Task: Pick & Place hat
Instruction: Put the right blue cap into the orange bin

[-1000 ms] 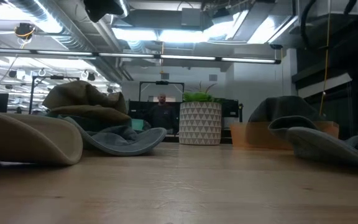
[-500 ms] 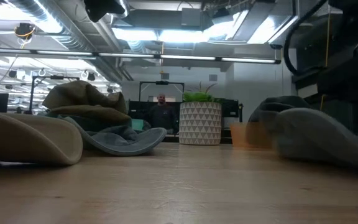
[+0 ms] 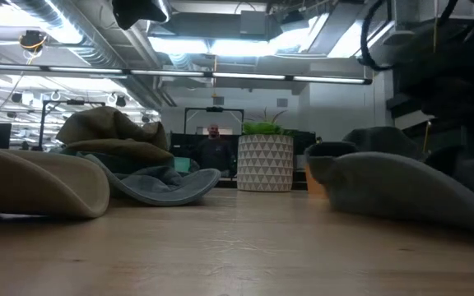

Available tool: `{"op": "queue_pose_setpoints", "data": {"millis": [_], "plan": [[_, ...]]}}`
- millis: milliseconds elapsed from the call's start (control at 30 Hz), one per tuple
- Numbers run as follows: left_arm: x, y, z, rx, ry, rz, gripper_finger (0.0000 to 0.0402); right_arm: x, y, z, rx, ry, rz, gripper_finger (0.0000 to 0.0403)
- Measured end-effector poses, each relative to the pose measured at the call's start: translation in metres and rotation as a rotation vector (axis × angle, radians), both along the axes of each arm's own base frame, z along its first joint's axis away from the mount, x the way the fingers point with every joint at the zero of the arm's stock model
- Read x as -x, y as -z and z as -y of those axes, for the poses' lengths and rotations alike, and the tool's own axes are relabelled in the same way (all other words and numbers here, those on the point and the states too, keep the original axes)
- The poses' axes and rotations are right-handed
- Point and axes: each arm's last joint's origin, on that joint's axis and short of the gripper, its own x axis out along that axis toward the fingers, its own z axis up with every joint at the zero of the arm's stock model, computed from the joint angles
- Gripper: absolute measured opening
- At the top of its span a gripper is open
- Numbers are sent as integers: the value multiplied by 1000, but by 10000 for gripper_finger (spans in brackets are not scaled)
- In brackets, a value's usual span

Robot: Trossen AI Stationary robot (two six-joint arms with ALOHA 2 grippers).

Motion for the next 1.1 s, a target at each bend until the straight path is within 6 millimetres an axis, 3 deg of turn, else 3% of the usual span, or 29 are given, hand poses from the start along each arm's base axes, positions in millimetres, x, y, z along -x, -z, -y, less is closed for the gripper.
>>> {"op": "queue_pose_setpoints", "data": {"millis": [200,467,600,767,1100], "plan": [[0,0,0,-1,0,0,223,-12,-27,9,292,-139,53,12],[-6,-11,0,15,-11,129,223,-39,-92,24,786,-501,75,12],[-12,-18,-1,17,-41,224,223,-49,-126,39,906,-618,24,12],[-20,-13,-4,-35,-102,195,223,-61,-160,55,1049,-743,-13,12],[-34,-15,-7,-132,-121,164,224,-69,-189,65,1118,-840,11,12]]}}
